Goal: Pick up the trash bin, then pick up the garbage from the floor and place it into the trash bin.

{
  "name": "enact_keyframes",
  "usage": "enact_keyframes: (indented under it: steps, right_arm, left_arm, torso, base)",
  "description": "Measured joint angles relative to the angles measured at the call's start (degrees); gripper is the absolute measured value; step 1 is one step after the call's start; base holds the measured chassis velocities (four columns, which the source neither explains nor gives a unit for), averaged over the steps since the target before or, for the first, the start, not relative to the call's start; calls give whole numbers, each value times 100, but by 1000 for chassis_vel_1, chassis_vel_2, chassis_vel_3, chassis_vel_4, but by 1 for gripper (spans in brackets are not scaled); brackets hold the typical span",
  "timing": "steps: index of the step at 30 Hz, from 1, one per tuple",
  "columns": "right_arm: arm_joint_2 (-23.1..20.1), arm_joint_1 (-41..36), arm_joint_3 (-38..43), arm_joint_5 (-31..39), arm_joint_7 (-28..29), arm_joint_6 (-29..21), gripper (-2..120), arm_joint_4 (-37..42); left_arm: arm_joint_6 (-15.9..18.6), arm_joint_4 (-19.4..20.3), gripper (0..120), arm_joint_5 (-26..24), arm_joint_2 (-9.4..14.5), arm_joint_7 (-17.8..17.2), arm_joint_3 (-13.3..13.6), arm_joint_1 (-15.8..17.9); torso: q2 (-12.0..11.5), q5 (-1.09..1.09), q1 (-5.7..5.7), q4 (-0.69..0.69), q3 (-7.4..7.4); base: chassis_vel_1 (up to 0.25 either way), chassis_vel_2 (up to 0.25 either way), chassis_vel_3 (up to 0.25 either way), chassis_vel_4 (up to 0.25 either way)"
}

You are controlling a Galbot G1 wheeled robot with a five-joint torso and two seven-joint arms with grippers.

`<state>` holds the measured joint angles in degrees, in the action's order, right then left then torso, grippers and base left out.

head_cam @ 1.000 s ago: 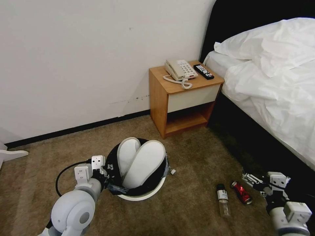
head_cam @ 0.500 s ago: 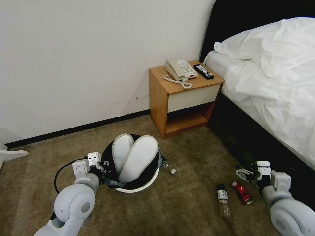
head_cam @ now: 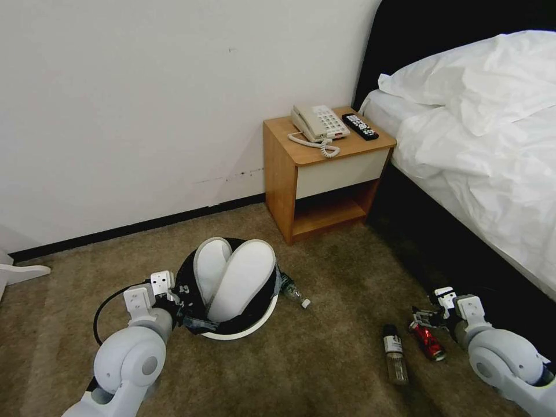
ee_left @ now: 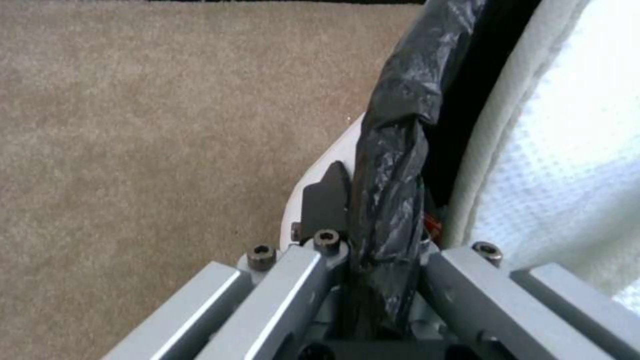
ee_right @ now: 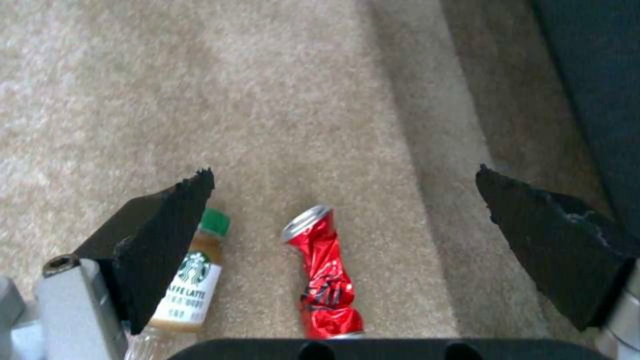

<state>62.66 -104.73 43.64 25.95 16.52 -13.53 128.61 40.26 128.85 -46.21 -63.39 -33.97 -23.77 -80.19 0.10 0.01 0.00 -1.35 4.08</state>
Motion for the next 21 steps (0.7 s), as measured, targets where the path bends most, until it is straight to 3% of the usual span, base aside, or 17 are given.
enact_keyframes:
  steps: [4, 5, 7, 9, 14, 16, 21]
  right_arm:
    - [-394, 139, -108, 362, 284, -290, 100, -56]
    - [-715, 293, -218, 704, 554, -571, 100, -138]
    - [-873, 390, -278, 888, 670, -697, 100, -201]
    - [-1415, 807, -541, 1579, 987, -1048, 100, -527]
    - [-1897, 1305, -896, 2064, 1107, -1264, 100, -948]
    - [-2304, 1658, -1318, 2270, 1115, -1420, 100, -1324]
    - [-2847, 1970, -1879, 2376, 1061, -1534, 100, -1704]
  left_arm:
    - [-3, -63, 1, -45, -21, -48, -24, 48]
    - [-7, -119, 1, -74, -47, -87, -48, 103]
    - [-9, -148, 1, -86, -66, -98, -58, 136]
    - [-31, -272, 1, -100, -153, -102, -79, 248]
    - [-49, -350, 1, -84, -248, -86, -89, 280]
    - [-68, -387, 1, -59, -317, -62, -113, 269]
    - [-108, -409, 1, -14, -346, 12, -184, 222]
  torso:
    - [0, -2, 0, 1, 1]
    - [0, 0, 0, 1, 0]
    - [0, 0, 0, 1, 1]
    - [1, 0, 0, -1, 1]
    - [1, 0, 0, 1, 1]
    - [1, -1, 0, 1, 1]
    - [1, -2, 0, 0, 0]
  base:
    - [0, 0, 0, 0]
    - [0, 0, 0, 0]
    - [0, 0, 0, 0]
    - [0, 0, 0, 0]
    - [0, 0, 0, 0]
    - [0, 0, 0, 0]
    - [0, 0, 0, 0]
